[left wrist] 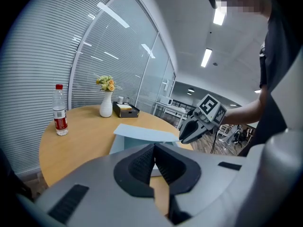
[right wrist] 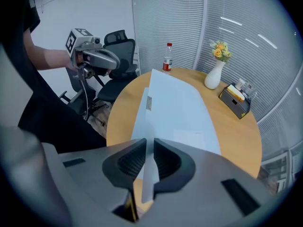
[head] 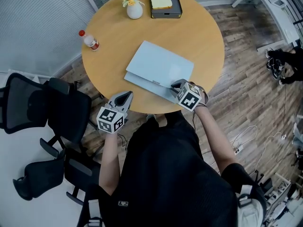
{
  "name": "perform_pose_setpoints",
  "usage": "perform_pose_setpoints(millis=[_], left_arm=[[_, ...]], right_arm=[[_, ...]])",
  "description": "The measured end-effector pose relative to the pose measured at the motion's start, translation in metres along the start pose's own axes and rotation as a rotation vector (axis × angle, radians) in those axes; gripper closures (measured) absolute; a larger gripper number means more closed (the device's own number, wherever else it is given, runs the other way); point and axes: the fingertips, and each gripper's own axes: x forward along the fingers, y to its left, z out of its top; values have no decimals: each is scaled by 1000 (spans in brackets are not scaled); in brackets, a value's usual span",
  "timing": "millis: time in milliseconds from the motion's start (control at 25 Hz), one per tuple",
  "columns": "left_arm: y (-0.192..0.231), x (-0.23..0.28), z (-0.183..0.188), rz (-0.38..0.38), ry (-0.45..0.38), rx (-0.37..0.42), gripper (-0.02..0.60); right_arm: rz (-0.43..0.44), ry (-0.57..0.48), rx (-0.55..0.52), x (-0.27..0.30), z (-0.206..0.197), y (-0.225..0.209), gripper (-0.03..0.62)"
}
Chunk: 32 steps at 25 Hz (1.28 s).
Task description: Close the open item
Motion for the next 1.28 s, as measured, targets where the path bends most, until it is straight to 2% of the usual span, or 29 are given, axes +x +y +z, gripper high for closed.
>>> perform_pose_setpoints(millis=[240, 560, 680, 960, 1280], left_arm=[[-1, -1, -5, -5, 16, 4, 575], [-6, -4, -8, -6, 32, 7, 575], [-8, -5, -7, -6, 33, 10, 575], [-19, -4, -13, -19, 50, 16, 575], [-30, 2, -16, -44, 64, 32, 575]], right_arm=[[-72, 40, -73, 31, -11, 14, 557], [-298, 63, -249, 53, -27, 19, 560], [-358, 68, -310, 60, -33, 23, 560], [-403, 81, -364, 62, -34, 27, 560], [-415, 233, -540, 73, -49, 32, 562]])
